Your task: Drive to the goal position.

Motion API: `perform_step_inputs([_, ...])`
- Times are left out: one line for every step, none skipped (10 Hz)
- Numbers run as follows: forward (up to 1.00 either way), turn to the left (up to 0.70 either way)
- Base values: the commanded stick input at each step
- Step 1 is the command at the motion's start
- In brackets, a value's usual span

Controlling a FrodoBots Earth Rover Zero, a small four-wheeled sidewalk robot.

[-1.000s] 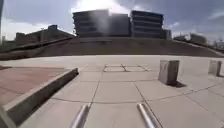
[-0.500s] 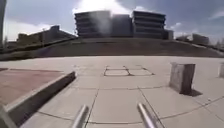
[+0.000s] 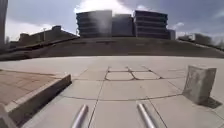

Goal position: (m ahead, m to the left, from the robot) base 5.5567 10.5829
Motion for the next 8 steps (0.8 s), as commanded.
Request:
perform_step_inputs([0.7, 0.0])
perform_step_inputs([0.7, 0.0])
perform_step_inputs([0.7, 0.0])
perform_step_inputs([0.7, 0.0])
perform_step_inputs([0.7, 0.0])
perform_step_inputs([0.7, 0.0])
perform_step_inputs([0.7, 0.0])
perform_step_inputs([0.7, 0.0])
